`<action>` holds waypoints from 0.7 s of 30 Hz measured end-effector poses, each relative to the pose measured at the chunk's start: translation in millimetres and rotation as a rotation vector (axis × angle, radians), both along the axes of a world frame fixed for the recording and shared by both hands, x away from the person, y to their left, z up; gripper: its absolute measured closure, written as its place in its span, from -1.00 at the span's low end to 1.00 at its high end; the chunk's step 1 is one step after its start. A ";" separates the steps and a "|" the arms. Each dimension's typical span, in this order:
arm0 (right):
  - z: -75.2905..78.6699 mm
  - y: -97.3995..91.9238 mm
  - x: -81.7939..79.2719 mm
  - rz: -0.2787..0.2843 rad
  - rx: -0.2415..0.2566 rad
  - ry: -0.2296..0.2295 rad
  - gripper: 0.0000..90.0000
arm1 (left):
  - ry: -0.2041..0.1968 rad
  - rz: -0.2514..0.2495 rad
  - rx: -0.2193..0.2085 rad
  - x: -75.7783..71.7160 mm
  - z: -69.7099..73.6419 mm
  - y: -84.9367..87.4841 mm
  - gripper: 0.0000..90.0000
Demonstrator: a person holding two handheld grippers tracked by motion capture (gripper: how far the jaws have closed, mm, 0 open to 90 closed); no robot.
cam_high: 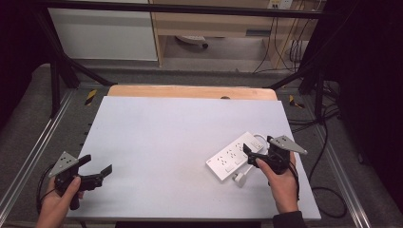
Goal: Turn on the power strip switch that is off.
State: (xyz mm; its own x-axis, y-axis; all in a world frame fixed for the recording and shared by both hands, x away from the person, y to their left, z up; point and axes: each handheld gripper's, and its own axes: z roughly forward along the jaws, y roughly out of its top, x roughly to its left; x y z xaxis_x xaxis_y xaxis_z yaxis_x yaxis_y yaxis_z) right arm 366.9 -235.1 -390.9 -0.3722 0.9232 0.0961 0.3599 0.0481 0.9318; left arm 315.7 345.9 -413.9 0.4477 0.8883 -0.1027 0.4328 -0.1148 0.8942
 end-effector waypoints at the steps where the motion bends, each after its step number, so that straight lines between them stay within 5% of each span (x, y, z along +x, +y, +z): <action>1: 0.5 -0.9 -0.9 0.001 -0.002 -0.003 -0.94 | 0.000 0.000 0.000 0.0 0.0 0.0 -0.88; 21: 3.8 -44.2 -25.3 -0.055 0.028 -0.046 -0.90 | 0.000 0.002 -0.004 -0.2 0.0 0.3 -0.87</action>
